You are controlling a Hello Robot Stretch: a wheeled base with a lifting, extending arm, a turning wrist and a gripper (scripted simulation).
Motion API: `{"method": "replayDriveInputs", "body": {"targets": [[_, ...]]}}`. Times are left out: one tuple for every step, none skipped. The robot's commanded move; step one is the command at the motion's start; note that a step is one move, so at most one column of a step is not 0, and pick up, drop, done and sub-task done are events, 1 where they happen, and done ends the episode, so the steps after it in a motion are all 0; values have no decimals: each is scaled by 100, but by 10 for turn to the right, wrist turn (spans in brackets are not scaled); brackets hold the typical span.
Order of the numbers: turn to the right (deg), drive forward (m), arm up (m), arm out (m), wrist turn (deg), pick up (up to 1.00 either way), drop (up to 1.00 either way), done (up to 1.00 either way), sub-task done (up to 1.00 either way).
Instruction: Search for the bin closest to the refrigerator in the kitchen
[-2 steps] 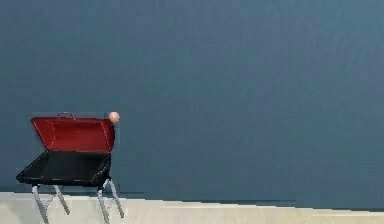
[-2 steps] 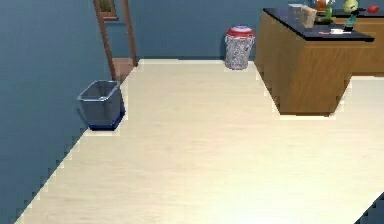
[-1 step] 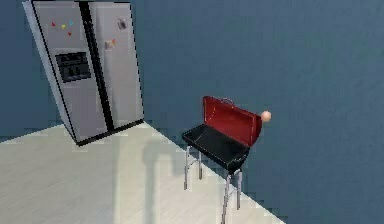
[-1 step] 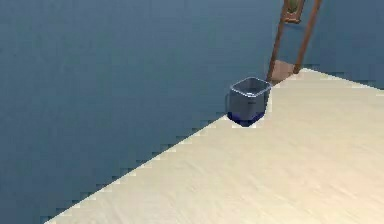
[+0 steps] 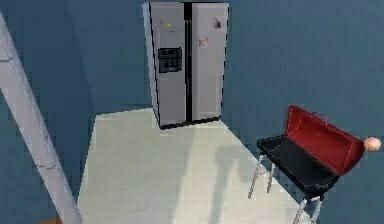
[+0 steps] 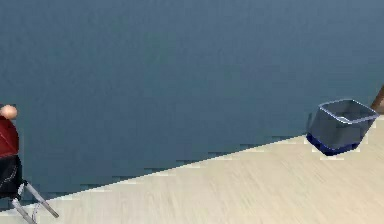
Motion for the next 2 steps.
{"method": "replayDriveInputs", "body": {"targets": [[0, 100, 0, 0, 0, 0, 0, 0, 0], [-60, 0, 0, 0, 0, 0, 0, 0, 0]]}}
